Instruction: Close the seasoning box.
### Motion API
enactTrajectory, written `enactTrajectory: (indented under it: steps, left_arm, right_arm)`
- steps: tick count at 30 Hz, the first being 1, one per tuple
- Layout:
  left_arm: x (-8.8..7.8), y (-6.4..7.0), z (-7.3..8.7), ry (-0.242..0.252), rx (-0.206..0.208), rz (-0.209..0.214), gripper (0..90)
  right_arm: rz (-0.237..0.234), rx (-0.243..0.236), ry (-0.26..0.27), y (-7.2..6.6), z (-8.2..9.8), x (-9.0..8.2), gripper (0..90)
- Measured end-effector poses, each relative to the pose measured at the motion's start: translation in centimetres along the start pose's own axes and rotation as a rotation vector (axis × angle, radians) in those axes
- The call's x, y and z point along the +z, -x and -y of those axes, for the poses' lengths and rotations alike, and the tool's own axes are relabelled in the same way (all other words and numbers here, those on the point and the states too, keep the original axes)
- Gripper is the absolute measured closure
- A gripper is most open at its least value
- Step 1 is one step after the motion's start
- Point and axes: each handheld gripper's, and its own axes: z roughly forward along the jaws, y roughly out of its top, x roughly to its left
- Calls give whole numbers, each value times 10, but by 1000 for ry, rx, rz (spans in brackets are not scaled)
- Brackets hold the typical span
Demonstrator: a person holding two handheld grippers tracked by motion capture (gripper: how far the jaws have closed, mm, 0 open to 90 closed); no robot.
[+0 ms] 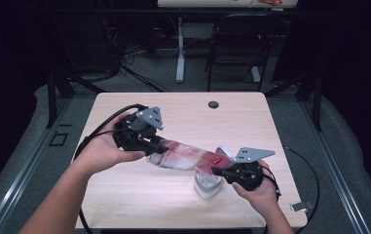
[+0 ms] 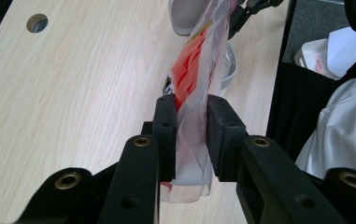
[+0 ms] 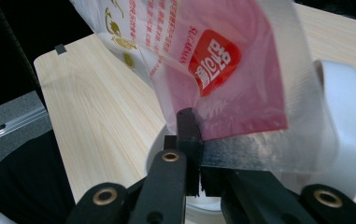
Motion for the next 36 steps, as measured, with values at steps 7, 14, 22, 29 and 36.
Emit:
enactTrajectory:
  steps: [7, 14, 22, 29, 36]
  left_arm:
    - [0, -1, 0, -2, -1, 0, 749]
    - [0, -1, 0, 1, -4, 0, 746]
    - [0, -1, 0, 1, -4, 2, 740]
    - [0, -1, 0, 4, -6, 1, 740]
    - [1, -1, -1, 5, -7, 2, 740]
  right_arm:
    - [-3, -1, -2, 0, 0, 1, 888]
    - [-4, -1, -2, 0, 0, 1, 888]
    - [-3, -1, 0, 0, 1, 1, 888]
    - [-5, 1, 1, 1, 1, 1, 888]
    - [-4, 1, -1, 1, 1, 1, 888]
